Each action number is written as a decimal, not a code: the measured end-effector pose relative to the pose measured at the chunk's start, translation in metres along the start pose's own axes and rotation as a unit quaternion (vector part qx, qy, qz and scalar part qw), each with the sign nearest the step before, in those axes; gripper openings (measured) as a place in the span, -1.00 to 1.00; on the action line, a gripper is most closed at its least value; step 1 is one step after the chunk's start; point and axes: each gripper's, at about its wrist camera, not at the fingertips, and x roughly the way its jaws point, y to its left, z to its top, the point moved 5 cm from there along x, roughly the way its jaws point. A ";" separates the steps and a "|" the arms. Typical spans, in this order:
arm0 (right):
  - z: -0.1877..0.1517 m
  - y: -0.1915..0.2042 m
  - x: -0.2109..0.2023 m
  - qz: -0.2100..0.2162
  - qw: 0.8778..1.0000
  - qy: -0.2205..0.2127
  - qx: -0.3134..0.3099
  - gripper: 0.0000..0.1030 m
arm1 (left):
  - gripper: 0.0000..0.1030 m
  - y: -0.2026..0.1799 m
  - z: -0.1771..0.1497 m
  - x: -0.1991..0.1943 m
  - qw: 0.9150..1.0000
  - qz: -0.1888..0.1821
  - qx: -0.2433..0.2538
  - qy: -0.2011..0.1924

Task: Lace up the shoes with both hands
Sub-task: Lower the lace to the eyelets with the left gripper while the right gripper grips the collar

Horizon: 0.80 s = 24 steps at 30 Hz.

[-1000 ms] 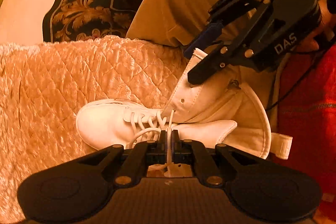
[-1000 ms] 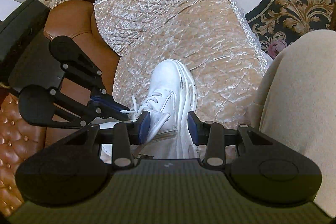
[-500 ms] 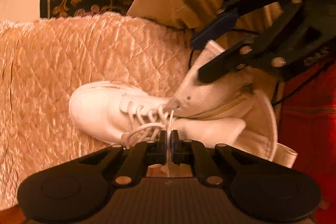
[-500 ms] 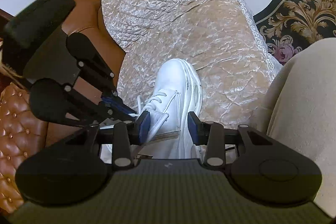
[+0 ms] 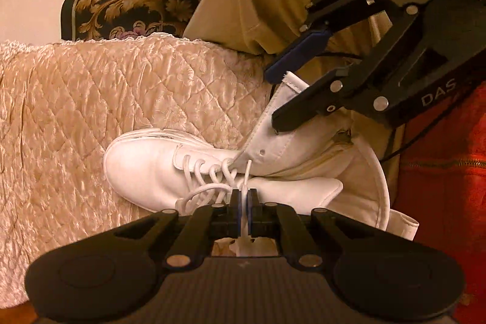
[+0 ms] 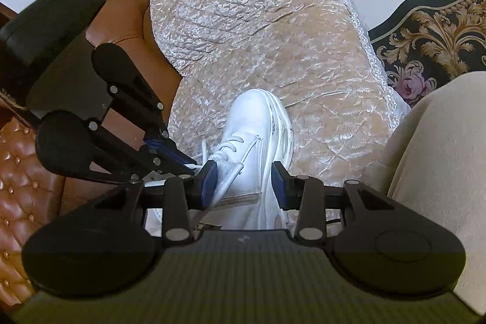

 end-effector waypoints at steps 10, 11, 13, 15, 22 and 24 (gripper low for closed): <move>0.000 0.003 0.001 -0.002 1.000 0.001 -0.008 -0.12 | -0.95 -0.002 0.003 0.003 1.000 0.006 0.019 0.019; 0.000 0.004 0.001 -0.002 1.000 0.002 -0.009 -0.12 | -0.95 -0.002 0.004 0.004 1.000 0.006 0.021 0.021; 0.001 0.003 0.001 -0.002 1.000 0.003 -0.009 -0.12 | -0.95 -0.003 0.005 0.005 0.999 0.007 0.024 0.026; 0.001 0.003 0.001 -0.002 1.000 0.002 -0.008 -0.12 | -0.95 -0.004 0.004 0.006 0.999 0.009 0.031 0.032; 0.000 0.002 0.002 0.001 1.000 0.003 -0.009 -0.12 | -0.96 -0.001 0.005 0.008 0.999 0.006 0.020 0.034; 0.000 0.002 0.001 0.002 1.000 0.003 -0.009 -0.12 | -0.96 0.000 0.005 0.008 0.999 0.007 0.020 0.034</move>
